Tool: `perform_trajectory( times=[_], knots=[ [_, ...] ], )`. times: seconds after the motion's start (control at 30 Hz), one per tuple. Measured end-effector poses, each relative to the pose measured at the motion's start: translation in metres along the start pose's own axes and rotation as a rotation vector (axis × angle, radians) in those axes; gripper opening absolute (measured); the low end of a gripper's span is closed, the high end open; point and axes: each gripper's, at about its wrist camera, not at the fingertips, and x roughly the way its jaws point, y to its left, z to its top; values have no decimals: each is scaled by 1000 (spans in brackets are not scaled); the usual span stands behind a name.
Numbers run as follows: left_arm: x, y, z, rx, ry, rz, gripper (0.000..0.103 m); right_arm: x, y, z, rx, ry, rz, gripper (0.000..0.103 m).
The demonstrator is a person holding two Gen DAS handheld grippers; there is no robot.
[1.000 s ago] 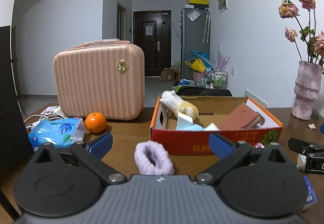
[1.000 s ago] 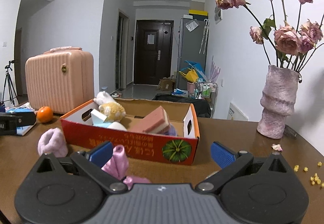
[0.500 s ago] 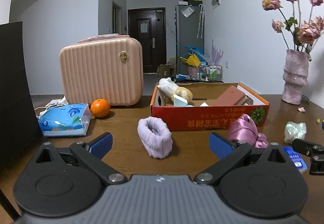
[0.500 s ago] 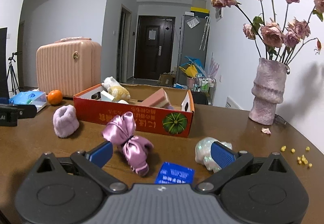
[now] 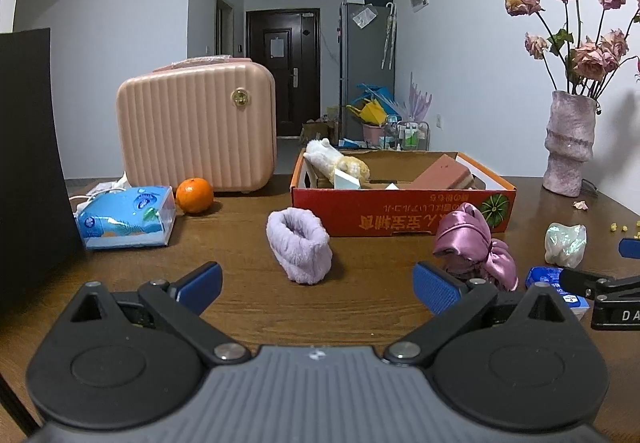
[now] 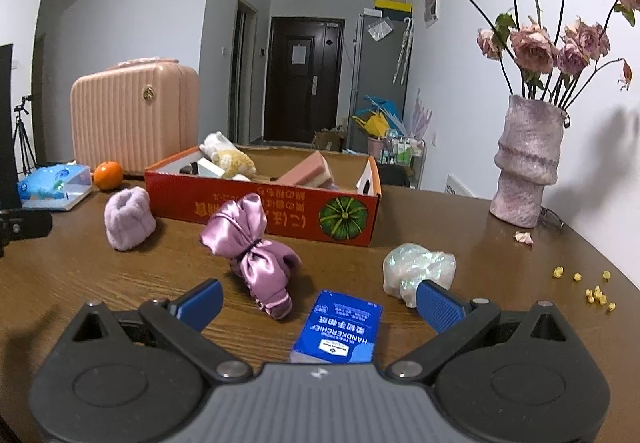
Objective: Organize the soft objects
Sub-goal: 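Move both tools back toward the remaining items on the table, then close the right gripper on the blue handkerchief pack and lift it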
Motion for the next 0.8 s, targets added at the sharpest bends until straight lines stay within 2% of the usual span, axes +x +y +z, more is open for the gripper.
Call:
perform_trajectory(
  times=[0.3, 0.57, 0.63, 0.8],
  knots=[
    [6, 1, -4, -15, 37, -12, 103, 41, -8, -12, 51, 138, -29, 99],
    [11, -3, -7, -5, 64, -15, 103, 72, -15, -17, 80, 222, -42, 80],
    [12, -3, -8, -5, 68, -12, 103, 75, -16, -18, 86, 230, -30, 68],
    [16, -5, -10, 0, 84, -8, 103, 73, -15, -17, 91, 220, 2, 52]
  ],
)
